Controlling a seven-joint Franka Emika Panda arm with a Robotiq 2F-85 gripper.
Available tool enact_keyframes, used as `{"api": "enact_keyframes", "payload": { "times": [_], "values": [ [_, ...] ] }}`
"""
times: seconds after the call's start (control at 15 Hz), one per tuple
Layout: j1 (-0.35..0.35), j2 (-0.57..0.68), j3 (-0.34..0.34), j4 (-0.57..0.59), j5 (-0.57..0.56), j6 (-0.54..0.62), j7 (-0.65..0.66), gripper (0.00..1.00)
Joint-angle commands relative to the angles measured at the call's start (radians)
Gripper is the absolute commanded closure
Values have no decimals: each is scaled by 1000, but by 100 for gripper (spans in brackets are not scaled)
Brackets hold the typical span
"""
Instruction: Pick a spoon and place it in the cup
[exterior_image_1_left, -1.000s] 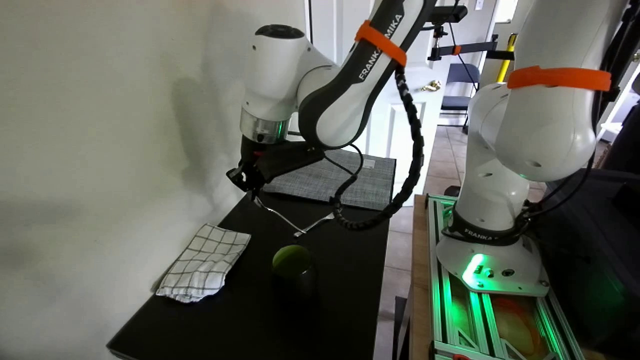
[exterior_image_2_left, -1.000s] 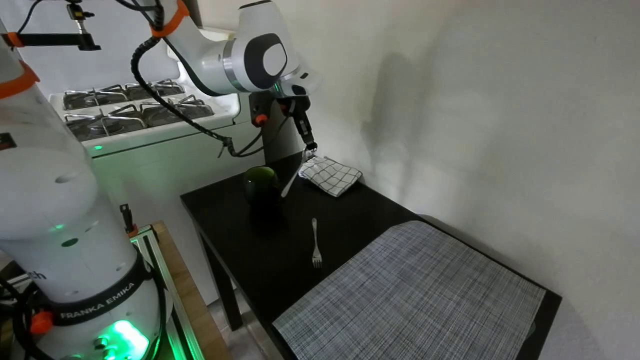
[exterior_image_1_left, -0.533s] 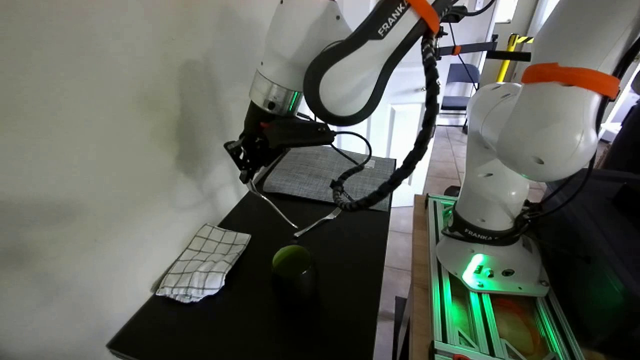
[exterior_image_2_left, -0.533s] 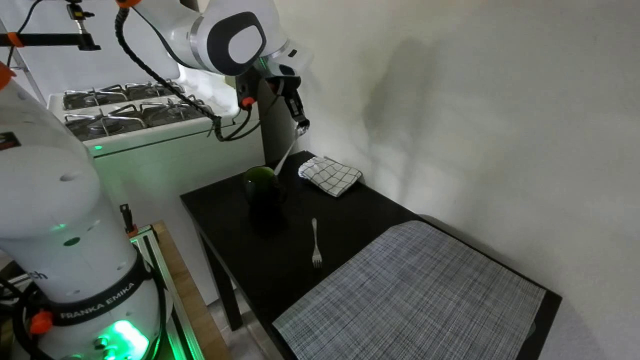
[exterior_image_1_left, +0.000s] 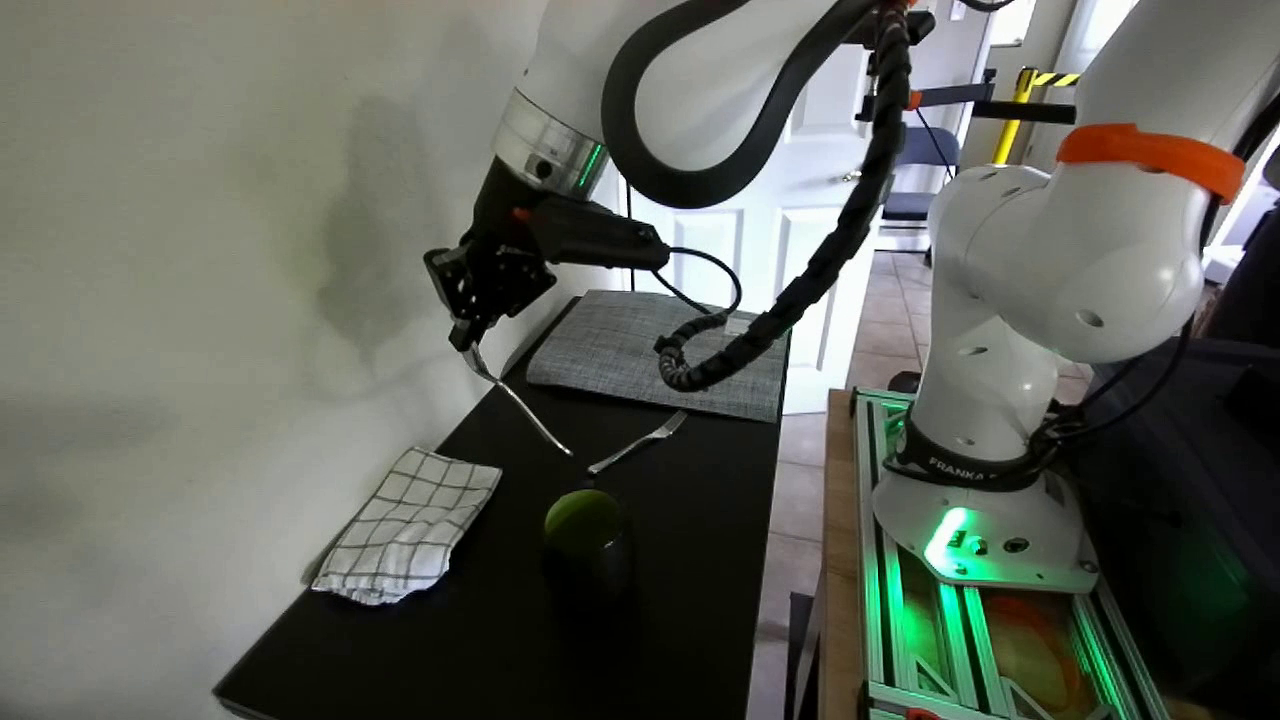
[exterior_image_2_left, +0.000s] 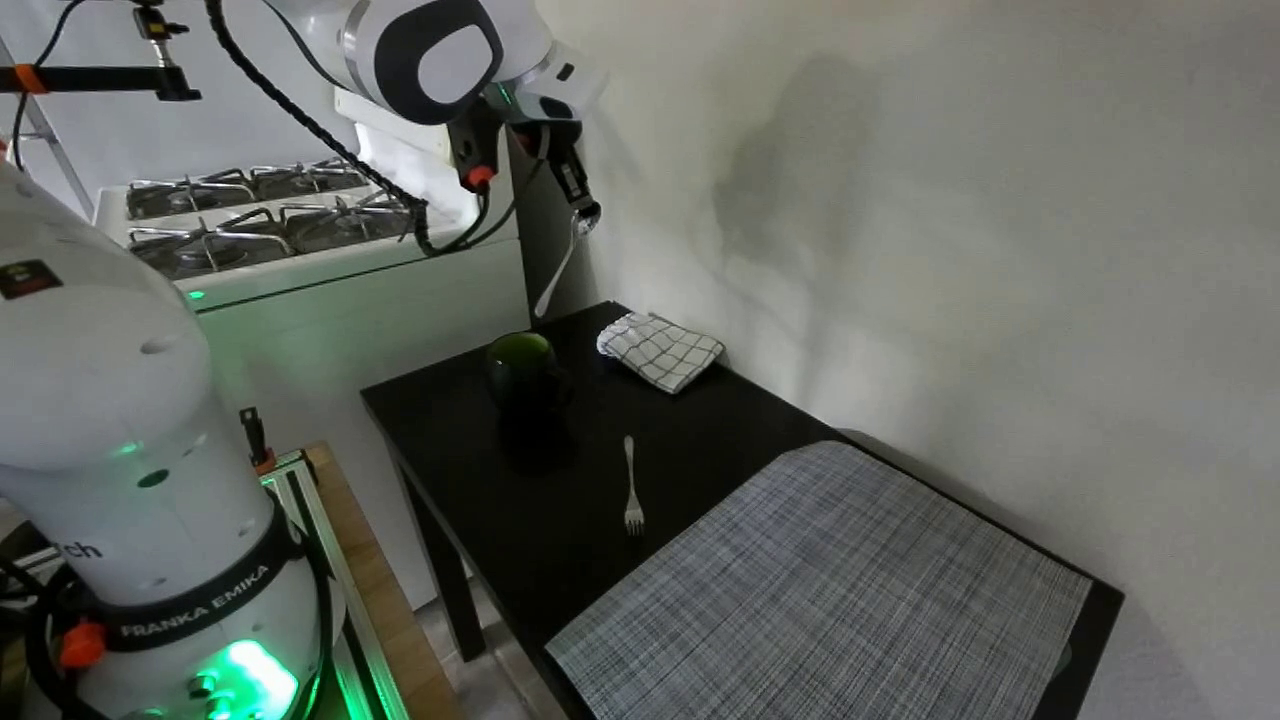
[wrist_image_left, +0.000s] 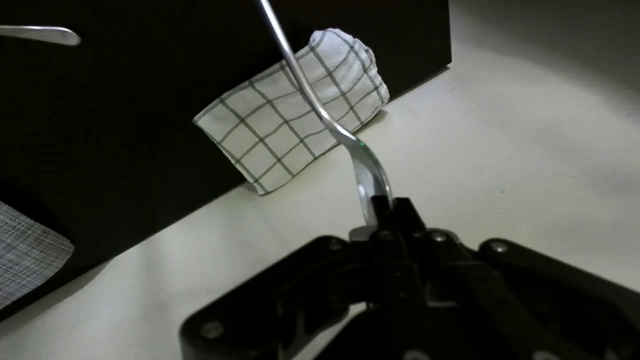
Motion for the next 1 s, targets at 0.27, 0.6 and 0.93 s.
{"api": "enact_keyframes", "payload": {
  "times": [0.27, 0.6, 0.93],
  "values": [
    [-27, -5, 48, -6, 32, -1, -43, 99],
    [-24, 14, 80, -5, 32, 23, -44, 99],
    [-4, 61, 88, -4, 67, 65, -40, 99]
  ]
}}
